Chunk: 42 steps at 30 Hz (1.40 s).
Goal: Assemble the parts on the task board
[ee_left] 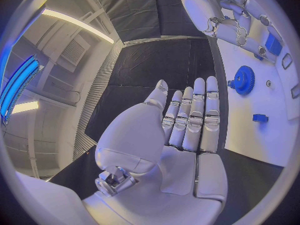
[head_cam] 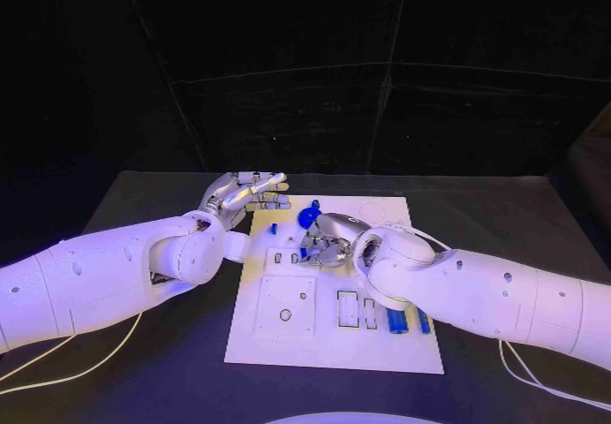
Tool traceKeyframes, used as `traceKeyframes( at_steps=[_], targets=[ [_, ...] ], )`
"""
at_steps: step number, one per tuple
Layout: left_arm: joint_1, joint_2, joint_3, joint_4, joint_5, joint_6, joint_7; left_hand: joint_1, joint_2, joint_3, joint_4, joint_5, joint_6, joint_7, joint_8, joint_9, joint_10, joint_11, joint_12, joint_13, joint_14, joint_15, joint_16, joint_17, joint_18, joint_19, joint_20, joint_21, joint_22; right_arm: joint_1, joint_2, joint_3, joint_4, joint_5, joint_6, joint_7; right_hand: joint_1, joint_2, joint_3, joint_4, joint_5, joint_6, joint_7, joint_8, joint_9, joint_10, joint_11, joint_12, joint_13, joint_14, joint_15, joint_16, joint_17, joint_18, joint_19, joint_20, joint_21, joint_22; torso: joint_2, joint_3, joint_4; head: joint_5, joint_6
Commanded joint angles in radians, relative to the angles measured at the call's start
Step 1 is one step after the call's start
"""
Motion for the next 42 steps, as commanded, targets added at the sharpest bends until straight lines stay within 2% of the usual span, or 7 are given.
traceKeyframes(
  at_steps=[1, 8, 20, 32, 42],
  targets=[
    [0.002, 0.001, 0.001, 0.001, 0.001, 0.005, 0.007, -0.001, 0.005, 0.004, -0.003, 0.005, 0.004, 0.002, -0.004, 0.0, 0.007, 0.001, -0.004, -0.001, 0.001, -0.002, -0.007, 0.001, 0.013, 0.005, -0.001, -0.004, -0.002, -0.004, -0.002, -0.005, 0.001, -0.012, 0.05, -0.028, -0.01, -0.001, 0.003, 0.002, 0.0, 0.008, -0.006, -0.001, 0.002, 0.008, -0.012, -0.003, 0.001, 0.086, 0.0, -0.006, 0.187, -0.012, -0.003, -0.001, -0.007, -0.002, -0.001, -0.0002, 0.0018, 0.0, -0.001],
    [0.002, 0.001, 0.001, 0.0, 0.001, 0.003, 0.006, -0.001, 0.005, 0.004, -0.003, 0.005, 0.003, 0.002, -0.005, 0.0, 0.006, 0.001, -0.005, -0.001, 0.001, -0.002, -0.008, 0.001, 0.013, 0.005, -0.001, -0.004, -0.002, -0.005, -0.003, -0.005, 0.005, -0.014, 0.057, -0.036, -0.017, -0.01, 0.002, 0.003, 0.0, 0.004, -0.004, -0.005, 0.001, 0.004, -0.011, -0.009, -0.003, 0.086, 0.001, -0.007, 0.185, -0.011, -0.004, -0.001, -0.009, -0.004, -0.001, -0.0005, 0.0019, 0.001, -0.001],
    [0.002, 0.002, 0.001, 0.0, 0.001, 0.003, 0.006, 0.0, 0.004, 0.004, -0.005, 0.005, 0.0, 0.004, -0.006, -0.001, 0.004, 0.003, -0.007, -0.002, 0.001, -0.001, -0.008, 0.002, 0.013, 0.005, -0.001, -0.005, -0.002, -0.007, -0.002, -0.005, 0.004, -0.016, 0.038, -0.041, -0.034, -0.04, 0.006, 0.004, 0.008, -0.046, 0.016, -0.039, -0.01, -0.017, 0.005, -0.038, -0.025, 0.085, 0.013, -0.009, 0.183, -0.01, -0.007, 0.009, -0.013, -0.01, 0.0, -0.0006, 0.0022, 0.002, -0.001],
    [0.002, 0.002, 0.001, -0.001, 0.001, 0.005, 0.003, 0.0, 0.004, 0.004, -0.005, 0.005, 0.0, 0.004, -0.006, -0.001, 0.004, 0.003, -0.007, -0.002, 0.001, -0.001, -0.008, 0.002, 0.013, 0.005, -0.001, -0.005, -0.002, -0.008, 0.0, -0.005, 0.004, -0.016, 0.02, -0.044, -0.07, -0.07, -0.012, 0.018, 0.01, -0.068, 0.023, -0.053, -0.011, -0.036, 0.013, -0.066, -0.049, 0.084, 0.021, -0.013, 0.177, -0.01, -0.007, 0.018, -0.015, -0.012, 0.0, -0.0009, 0.0014, 0.004, 0.0],
    [0.002, 0.002, 0.001, 0.0, 0.001, 0.007, 0.002, 0.0, 0.004, 0.004, -0.005, 0.005, 0.0, 0.004, -0.006, -0.001, 0.004, 0.003, -0.007, -0.002, 0.001, -0.001, -0.008, 0.002, 0.013, 0.005, -0.001, -0.005, -0.002, -0.009, 0.001, -0.005, 0.003, -0.016, 0.015, -0.048, -0.085, -0.078, -0.023, 0.025, -0.006, -0.078, 0.024, -0.058, -0.01, -0.042, 0.015, -0.075, -0.057, 0.083, 0.023, -0.015, 0.174, -0.009, -0.008, 0.02, -0.016, -0.014, -0.001, -0.0009, 0.0016, 0.004, -0.001]
  ],
)
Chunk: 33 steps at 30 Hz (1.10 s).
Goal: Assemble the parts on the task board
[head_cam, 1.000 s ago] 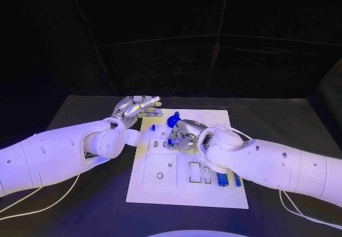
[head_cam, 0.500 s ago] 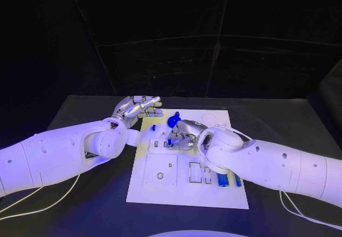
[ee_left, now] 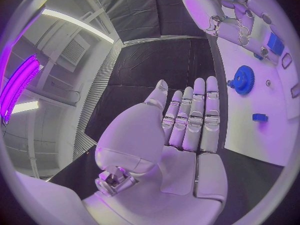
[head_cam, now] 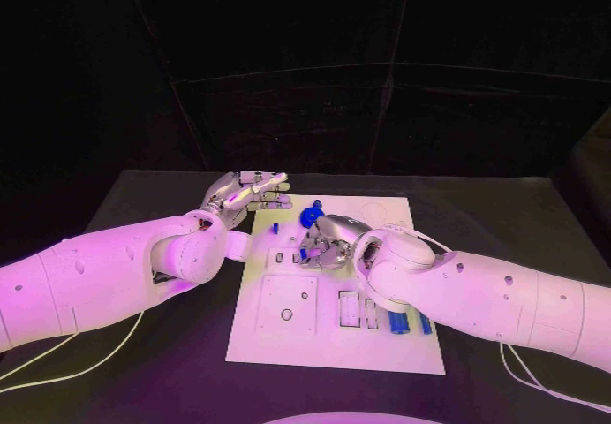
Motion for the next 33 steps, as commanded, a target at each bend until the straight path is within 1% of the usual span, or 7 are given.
traceKeyframes(
  at_steps=[1, 8, 17, 24, 28, 31, 33],
  targets=[
    [0.002, 0.001, 0.001, 0.001, 0.0, 0.007, 0.005, 0.0, 0.004, 0.002, -0.002, 0.005, 0.0, 0.004, -0.006, -0.001, 0.004, 0.003, -0.007, -0.002, 0.001, -0.001, -0.004, 0.002, 0.013, 0.005, -0.001, -0.005, -0.001, -0.004, -0.001, -0.005, -0.005, -0.002, 0.014, -0.029, -0.011, -0.003, -0.007, 0.001, -0.005, -0.005, -0.001, -0.006, 0.0, -0.008, 0.001, -0.007, -0.003, 0.083, 0.009, -0.004, 0.173, -0.01, -0.001, 0.005, -0.005, -0.001, 0.0, 0.0002, 0.0, -0.001, 0.0],
    [0.002, 0.001, 0.001, 0.002, 0.0, 0.007, 0.005, 0.0, 0.004, 0.002, -0.002, 0.005, 0.0, 0.004, -0.006, -0.001, 0.004, 0.003, -0.007, -0.002, 0.001, -0.001, -0.004, 0.002, 0.013, 0.005, -0.001, -0.005, -0.001, -0.005, 0.0, -0.005, -0.003, -0.002, -0.011, -0.03, -0.018, -0.011, -0.016, 0.004, -0.012, -0.018, 0.001, -0.012, -0.001, -0.014, 0.003, -0.013, -0.008, 0.083, 0.01, -0.005, 0.172, -0.009, -0.001, 0.007, -0.005, -0.001, 0.0, 0.0003, -0.0004, -0.001, -0.001],
    [0.002, 0.001, 0.001, 0.001, 0.0, 0.006, 0.005, 0.0, 0.004, 0.003, -0.004, 0.005, -0.002, 0.005, -0.008, -0.001, 0.001, 0.004, -0.008, -0.002, 0.001, -0.001, -0.005, 0.003, 0.012, 0.005, 0.0, -0.005, -0.001, -0.007, -0.003, -0.005, 0.005, -0.002, -0.072, -0.018, -0.038, -0.047, -0.062, 0.029, -0.019, -0.085, 0.018, -0.031, -0.004, -0.054, 0.019, -0.058, -0.05, 0.081, 0.022, -0.01, 0.166, -0.01, -0.001, 0.017, -0.006, -0.002, 0.0, 0.0002, 0.0, 0.0, -0.001],
    [0.002, 0.0, 0.001, -0.006, 0.0, 0.008, 0.006, 0.003, 0.008, 0.007, -0.008, 0.005, 0.007, -0.006, -0.005, 0.0, 0.013, -0.003, -0.004, -0.001, 0.003, -0.003, -0.007, 0.005, 0.013, 0.006, -0.001, -0.005, -0.001, -0.008, -0.011, -0.005, 0.013, 0.006, -0.105, 0.01, -0.031, -0.049, -0.069, 0.036, -0.018, -0.101, 0.022, -0.032, -0.004, -0.056, 0.022, -0.057, -0.051, 0.081, 0.025, -0.01, 0.166, -0.01, -0.001, 0.02, -0.006, -0.001, -0.001, 0.0018, -0.0003, 0.001, 0.001],
    [0.002, -0.002, 0.001, -0.01, 0.0, 0.011, 0.003, 0.004, 0.01, 0.01, -0.011, 0.005, 0.015, -0.013, -0.002, 0.002, 0.021, -0.007, -0.004, -0.001, 0.006, -0.006, -0.008, 0.008, 0.014, 0.008, -0.003, -0.005, -0.001, -0.008, -0.03, -0.004, 0.036, 0.024, -0.129, 0.057, -0.029, -0.048, -0.069, 0.036, -0.017, -0.102, 0.022, -0.031, -0.004, -0.055, 0.022, -0.055, -0.049, 0.081, 0.025, -0.01, 0.166, -0.01, 0.0, 0.02, -0.005, 0.001, 0.0, 0.0013, -0.0009, 0.003, 0.004],
    [0.002, -0.003, 0.001, -0.013, 0.0, 0.018, -0.007, 0.0, 0.013, 0.012, -0.013, 0.005, 0.03, -0.018, 0.001, 0.002, 0.041, -0.015, -0.004, -0.002, 0.043, -0.018, 0.006, 0.019, 0.016, 0.033, -0.012, 0.009, 0.006, -0.007, -0.062, -0.004, 0.067, 0.056, -0.14, 0.156, -0.028, -0.049, -0.074, 0.041, -0.019, -0.106, 0.023, -0.029, -0.003, -0.051, 0.023, -0.048, -0.045, 0.082, 0.027, -0.009, 0.169, -0.011, 0.001, 0.021, -0.003, 0.005, -0.002, 0.0003, -0.002, 0.001, 0.006],
    [0.002, -0.005, 0.001, -0.012, -0.008, 0.023, -0.018, -0.008, 0.015, 0.011, -0.01, 0.005, 0.044, -0.026, 0.001, 0.002, 0.088, -0.035, 0.007, 0.003, 0.156, -0.051, 0.064, 0.057, 0.014, 0.111, -0.047, 0.06, 0.029, -0.003, -0.091, -0.003, 0.092, 0.085, -0.151, 0.226, -0.031, -0.052, -0.083, 0.053, -0.025, -0.112, 0.025, -0.028, -0.003, -0.051, 0.025, -0.044, -0.043, 0.083, 0.029, -0.005, 0.175, -0.011, 0.003, 0.023, -0.001, 0.008, -0.003, -0.0008, -0.0032, -0.001, 0.012]
  ],
)
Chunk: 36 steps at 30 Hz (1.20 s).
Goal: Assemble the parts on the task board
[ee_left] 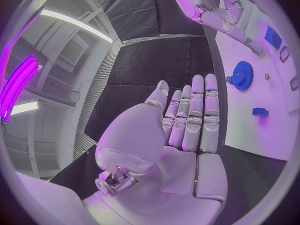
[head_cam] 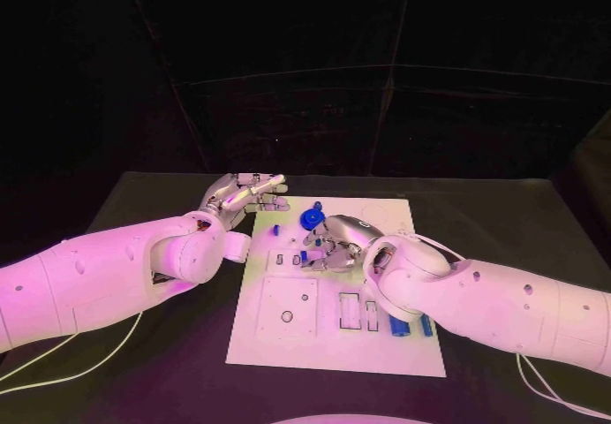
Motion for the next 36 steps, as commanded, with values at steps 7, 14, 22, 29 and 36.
traceKeyframes(
  at_steps=[7, 14, 22, 29, 36],
  targets=[
    [0.006, -0.01, 0.001, 0.004, -0.153, 0.051, -0.198, -0.064, -0.007, -0.034, 0.041, 0.007, 0.067, -0.044, 0.012, 0.004, 0.176, -0.066, 0.043, 0.036, 0.304, -0.093, 0.379, 0.323, 0.01, 0.242, -0.095, 0.219, 0.116, 0.061, -0.132, 0.001, 0.086, 0.286, -0.123, 0.349, 0.024, 0.011, -0.03, 0.017, 0.048, -0.003, 0.0, 0.02, 0.005, -0.04, 0.003, -0.037, -0.04, 0.074, 0.007, -0.02, 0.144, -0.003, -0.02, 0.008, -0.021, -0.036, -0.008, -0.0006, -0.0083, 0.002, 0.011],
    [0.021, -0.012, 0.001, 0.007, -0.46, 0.126, -0.504, -0.134, -0.005, -0.096, 0.112, 0.003, 0.097, -0.066, 0.046, 0.026, 0.239, -0.093, 0.158, 0.161, 0.314, -0.114, 0.987, 0.88, -0.041, 0.289, -0.125, 0.689, 0.608, 0.128, -0.227, 0.001, 0.093, 0.448, -0.142, 0.382, 0.031, 0.024, -0.04, 0.022, 0.077, -0.002, -0.001, 0.026, 0.005, -0.044, 0.002, -0.039, -0.045, 0.07, 0.006, -0.031, 0.128, -0.001, -0.025, 0.007, -0.027, -0.047, -0.02, 0.0062, -0.0153, 0.012, 0.01],
    [0.077, -0.006, 0.001, 0.029, -0.796, 0.27, -0.768, -0.151, 0.014, -0.072, 0.135, 0.007, 0.102, -0.102, 0.179, 0.13, 0.175, -0.133, 0.589, 0.561, 0.345, -0.139, 1.332, 1.171, -0.076, 0.282, -0.143, 0.992, 0.964, 0.17, -0.298, 0.001, 0.074, 0.499, -0.14, 0.368, 0.028, 0.029, -0.049, 0.028, 0.081, 0.002, -0.002, 0.031, 0.006, -0.034, 0.001, -0.026, -0.037, 0.068, 0.005, -0.038, 0.118, -0.001, -0.026, 0.006, -0.029, -0.049, -0.02, 0.0135, -0.0249, 0.024, 0.009],
    [0.114, 0.041, -0.007, 0.039, -0.923, 0.314, -0.929, -0.211, -0.007, -0.134, 0.192, 0.005, 0.032, -0.096, 0.282, 0.23, 0.1, -0.121, 0.802, 0.769, 0.361, -0.129, 1.414, 1.235, -0.101, 0.326, -0.132, 1.119, 1.143, 0.179, -0.325, 0.001, 0.062, 0.506, -0.136, 0.339, 0.021, 0.037, -0.06, 0.038, 0.073, 0.001, -0.003, 0.034, 0.006, -0.034, 0.001, -0.026, -0.04, 0.066, 0.005, -0.043, 0.112, 0.0, -0.028, 0.005, -0.033, -0.055, -0.019, 0.0085, -0.0207, 0.019, 0.005],
    [0.142, 0.088, -0.03, 0.026, -0.999, 0.343, -1.001, -0.221, 0.0, -0.173, 0.227, 0.002, 0.013, -0.129, 0.431, 0.369, 0.21, -0.152, 1.048, 1.007, 0.361, -0.155, 1.414, 1.235, -0.117, 0.363, -0.156, 1.171, 1.232, 0.184, -0.33, 0.001, 0.041, 0.507, -0.135, 0.324, 0.021, 0.037, -0.062, 0.039, 0.073, 0.001, -0.003, 0.034, 0.006, -0.03, 0.0, -0.021, -0.035, 0.066, 0.005, -0.044, 0.11, 0.0, -0.028, 0.005, -0.032, -0.054, -0.02, 0.0081, -0.0224, 0.023, 0.0]
  ],
)
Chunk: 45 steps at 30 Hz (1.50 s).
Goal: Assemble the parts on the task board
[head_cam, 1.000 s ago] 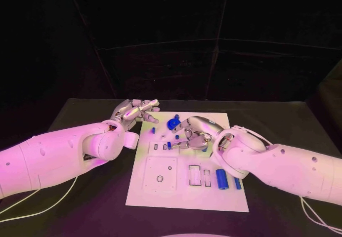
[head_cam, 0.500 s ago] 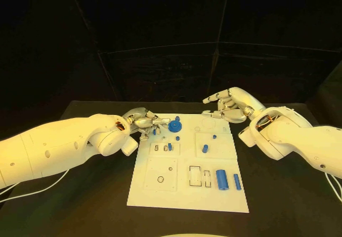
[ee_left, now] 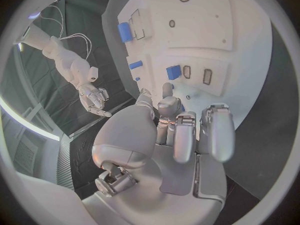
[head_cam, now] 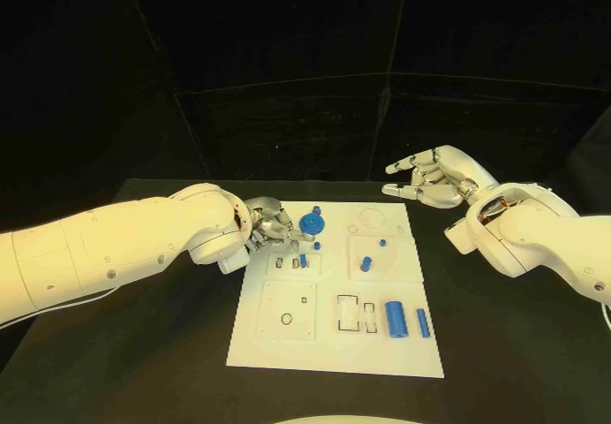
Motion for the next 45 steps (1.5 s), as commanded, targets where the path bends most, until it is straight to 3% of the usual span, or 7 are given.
traceKeyframes(
  at_steps=[1, 6, 13, 27, 35, 45],
  targets=[
    [0.013, 0.014, -0.014, -0.008, -0.114, 0.057, -0.102, -0.01, 0.004, -0.016, 0.009, -0.008, -0.014, -0.008, 0.05, 0.052, 0.025, -0.009, 0.056, 0.056, 0.106, -0.011, 0.003, 0.263, -0.016, 0.015, -0.005, 0.017, 0.033, 0.003, 0.002, 0.001, -0.006, 0.017, -0.01, -0.013, 0.001, 0.009, -0.005, 0.002, -0.002, 0.002, -0.004, 0.004, 0.001, 0.009, 0.001, 0.008, 0.004, 0.066, 0.005, -0.007, 0.111, 0.0, -0.007, -0.002, -0.002, 0.0, -0.001, 0.0, -0.0014, 0.003, -0.003],
    [0.023, 0.035, -0.029, -0.024, -0.134, 0.066, -0.119, -0.016, 0.001, -0.031, 0.021, -0.012, -0.031, -0.015, 0.087, 0.098, 0.044, -0.013, 0.096, 0.099, 0.106, -0.015, 0.003, 0.263, -0.022, 0.03, -0.01, 0.035, 0.067, 0.004, 0.004, 0.001, -0.011, 0.017, -0.006, -0.021, 0.0, 0.008, -0.013, 0.005, -0.002, -0.004, -0.003, 0.003, -0.001, 0.008, 0.001, 0.008, 0.002, 0.065, 0.005, -0.008, 0.11, 0.0, -0.007, -0.002, -0.003, -0.002, -0.001, 0.0, 0.0027, 0.003, -0.007],
    [0.026, 0.049, -0.035, -0.034, -0.141, 0.073, -0.127, -0.025, -0.005, -0.047, 0.033, -0.015, -0.04, -0.019, 0.112, 0.131, 0.058, -0.016, 0.121, 0.126, 0.106, -0.018, 0.003, 0.263, -0.026, 0.038, -0.012, 0.046, 0.087, 0.004, 0.007, 0.001, -0.019, 0.017, -0.003, -0.028, -0.001, 0.009, -0.017, 0.007, -0.002, -0.007, -0.002, 0.002, -0.001, 0.008, 0.002, 0.008, 0.002, 0.065, 0.005, -0.008, 0.109, 0.0, -0.007, -0.002, -0.004, -0.003, -0.001, -0.0008, 0.0006, 0.007, -0.013],
    [0.027, 0.085, -0.042, -0.07, -0.142, 0.113, -0.13, -0.029, -0.026, -0.066, 0.037, -0.016, -0.057, -0.018, 0.122, 0.155, 0.048, -0.015, 0.113, 0.119, 0.106, -0.018, 0.003, 0.263, -0.025, 0.035, -0.013, 0.044, 0.083, 0.004, 0.015, 0.001, -0.027, 0.015, 0.011, -0.039, 0.0, 0.012, -0.021, 0.01, 0.004, -0.009, -0.002, 0.003, -0.001, 0.011, 0.002, 0.013, 0.005, 0.066, 0.005, -0.008, 0.11, 0.0, -0.006, -0.002, -0.003, -0.002, -0.001, -0.0002, 0.0017, 0.009, -0.019],
    [0.027, 0.098, -0.046, -0.084, -0.142, 0.137, -0.133, -0.026, -0.027, -0.067, 0.036, -0.016, -0.059, -0.018, 0.123, 0.158, 0.045, -0.015, 0.109, 0.115, 0.106, -0.018, 0.003, 0.263, -0.025, 0.034, -0.013, 0.043, 0.081, 0.004, 0.019, 0.001, -0.03, 0.013, 0.016, -0.042, 0.002, 0.014, -0.023, 0.011, 0.008, -0.01, -0.002, 0.004, -0.001, 0.01, 0.002, 0.012, 0.003, 0.065, 0.005, -0.01, 0.108, 0.001, -0.007, -0.002, -0.005, -0.004, -0.001, 0.0002, -0.0008, 0.01, -0.02],
    [0.027, 0.117, -0.049, -0.093, -0.142, 0.145, -0.133, -0.023, -0.026, -0.066, 0.034, -0.016, -0.061, -0.018, 0.124, 0.16, 0.044, -0.014, 0.109, 0.115, 0.106, -0.018, 0.003, 0.263, -0.025, 0.033, -0.012, 0.042, 0.08, 0.004, 0.028, 0.001, -0.03, 0.013, 0.021, -0.042, 0.003, 0.015, -0.025, 0.011, 0.011, -0.01, -0.002, 0.004, -0.001, 0.009, 0.002, 0.011, 0.002, 0.065, 0.005, -0.011, 0.107, 0.0, -0.007, -0.002, -0.005, -0.004, -0.001, 0.0001, 0.0012, 0.009, -0.025]
  ],
)
